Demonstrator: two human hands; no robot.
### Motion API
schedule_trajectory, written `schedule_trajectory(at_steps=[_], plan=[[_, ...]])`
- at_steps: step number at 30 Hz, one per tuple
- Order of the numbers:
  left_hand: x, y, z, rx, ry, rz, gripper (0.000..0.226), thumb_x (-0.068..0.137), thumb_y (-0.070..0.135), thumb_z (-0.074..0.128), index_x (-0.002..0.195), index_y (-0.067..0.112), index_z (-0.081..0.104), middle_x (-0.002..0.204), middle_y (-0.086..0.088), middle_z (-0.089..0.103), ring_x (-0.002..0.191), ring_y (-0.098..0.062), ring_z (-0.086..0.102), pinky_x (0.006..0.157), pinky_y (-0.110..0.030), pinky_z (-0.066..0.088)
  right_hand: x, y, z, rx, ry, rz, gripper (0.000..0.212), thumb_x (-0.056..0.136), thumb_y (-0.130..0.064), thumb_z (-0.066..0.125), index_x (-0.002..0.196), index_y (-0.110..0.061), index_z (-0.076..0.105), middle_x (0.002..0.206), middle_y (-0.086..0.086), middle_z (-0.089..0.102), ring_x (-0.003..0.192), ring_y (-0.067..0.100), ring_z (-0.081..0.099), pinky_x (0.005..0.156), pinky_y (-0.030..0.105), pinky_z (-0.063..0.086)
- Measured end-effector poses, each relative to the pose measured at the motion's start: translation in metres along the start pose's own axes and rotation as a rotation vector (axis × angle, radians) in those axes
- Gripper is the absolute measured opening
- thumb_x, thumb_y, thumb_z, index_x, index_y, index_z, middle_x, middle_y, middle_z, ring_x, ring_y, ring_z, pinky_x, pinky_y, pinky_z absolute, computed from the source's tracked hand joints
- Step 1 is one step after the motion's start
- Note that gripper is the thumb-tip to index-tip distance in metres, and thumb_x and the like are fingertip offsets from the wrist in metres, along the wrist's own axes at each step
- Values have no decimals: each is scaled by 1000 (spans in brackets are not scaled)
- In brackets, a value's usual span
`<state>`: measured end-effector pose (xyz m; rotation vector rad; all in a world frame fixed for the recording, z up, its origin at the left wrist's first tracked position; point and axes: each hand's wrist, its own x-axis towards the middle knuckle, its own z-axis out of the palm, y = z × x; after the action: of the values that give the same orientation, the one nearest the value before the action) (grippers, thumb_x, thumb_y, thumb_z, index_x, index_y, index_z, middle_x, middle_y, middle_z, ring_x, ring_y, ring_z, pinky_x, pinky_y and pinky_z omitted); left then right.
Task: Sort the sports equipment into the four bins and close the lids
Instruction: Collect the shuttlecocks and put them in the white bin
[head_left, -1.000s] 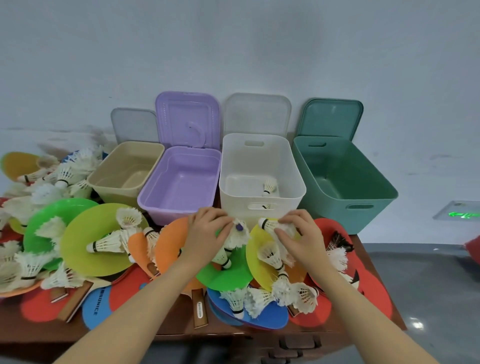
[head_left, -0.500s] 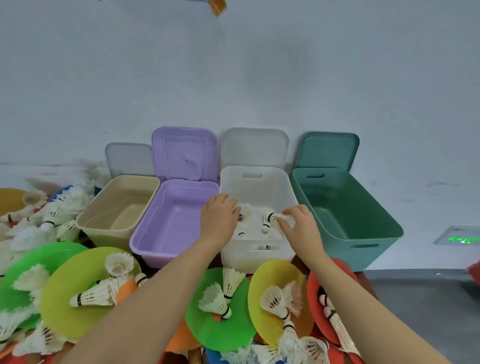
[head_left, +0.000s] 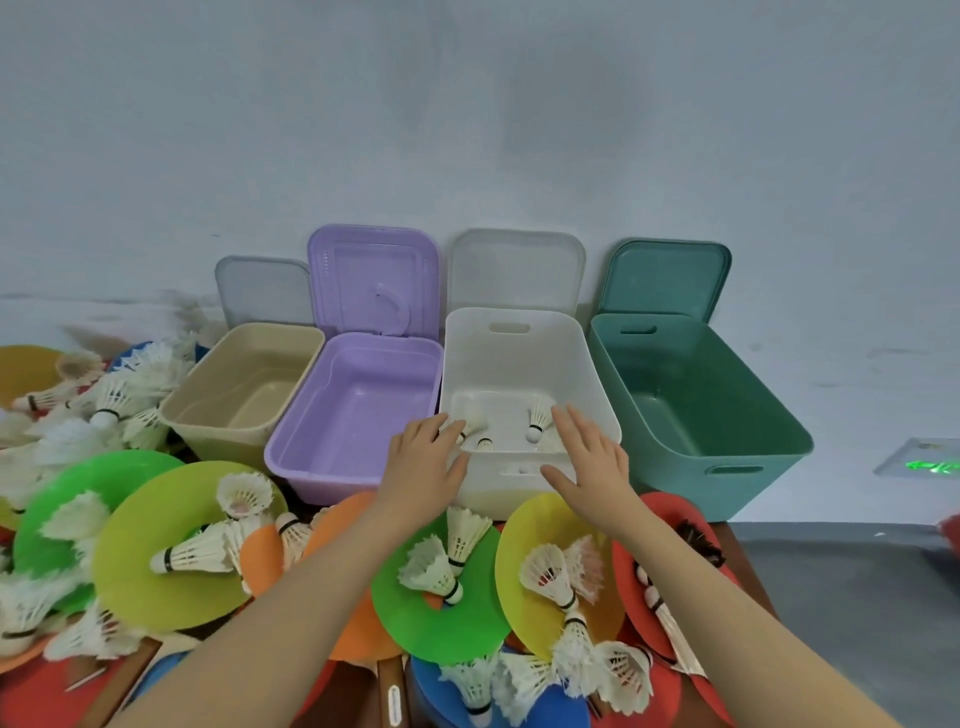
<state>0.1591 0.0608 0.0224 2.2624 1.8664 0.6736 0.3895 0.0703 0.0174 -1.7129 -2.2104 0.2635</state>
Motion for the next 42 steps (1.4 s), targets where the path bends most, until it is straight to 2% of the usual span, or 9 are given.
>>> schedule_trajectory(at_steps=[3,6,13,17,20,28,32,37,42], plan=[[-24,0,4,-34,46,18,53,85,41,35,124,12,56,127,-10,54,116,-31,46,91,-42,36,-20,1,7,90,155,-80,45,93,-32,54,137,-29,43,139,-2,41,129,23,33,102,32,19],[-53,-6,14,-7,44,46,58,84,45,29,124,14,56,123,-4,55,115,-26,47,93,-41,38,-46,7,19,119,175,-152,38,87,-43,55,122,-29,58,122,-6,52,114,19,43,92,29,23],[-94,-23,40,184,-261,-106,53,91,49,45,138,26,39,144,4,35,132,-19,27,102,-34,22,-85,19,42,-193,-242,-93,87,63,-78,28,141,-39,30,140,-15,38,132,13,26,105,35,4],[-102,-24,45,137,-222,-183,40,90,49,48,127,33,51,133,10,46,125,-14,34,96,-31,22,-90,11,47,-212,-202,-108,51,88,-50,48,136,-36,40,129,-15,49,129,13,31,103,37,2],[-101,-22,50,67,-198,-243,30,90,45,52,117,34,59,124,11,52,119,-14,39,89,-31,22,-90,6,53,-152,-127,-123,25,90,-35,50,113,-31,60,111,-12,58,118,17,42,100,36,5],[-99,-15,47,-87,142,-175,11,87,31,61,88,25,71,99,11,61,100,-13,47,73,-28,14,-94,4,54,136,199,-146,4,77,-29,65,73,-29,64,86,-17,64,91,4,52,80,23,15],[-90,-10,21,-132,389,35,27,83,39,51,81,21,71,92,6,65,93,-8,47,75,-26,20,-80,-8,32,299,340,-201,6,79,-28,64,81,-24,67,94,-14,65,96,-2,51,83,23,23],[-53,4,-10,-146,550,159,16,84,33,55,84,24,68,96,2,66,90,-15,52,76,-32,28,-51,-28,-6,393,422,-229,18,82,-23,61,99,-20,67,101,-12,64,99,1,53,89,11,27],[-8,20,-27,-153,567,121,20,81,32,55,80,21,71,92,0,67,91,-15,50,73,-28,25,-17,-31,-29,380,433,-213,33,83,-18,63,116,-16,61,105,-5,64,96,14,58,86,29,42]])
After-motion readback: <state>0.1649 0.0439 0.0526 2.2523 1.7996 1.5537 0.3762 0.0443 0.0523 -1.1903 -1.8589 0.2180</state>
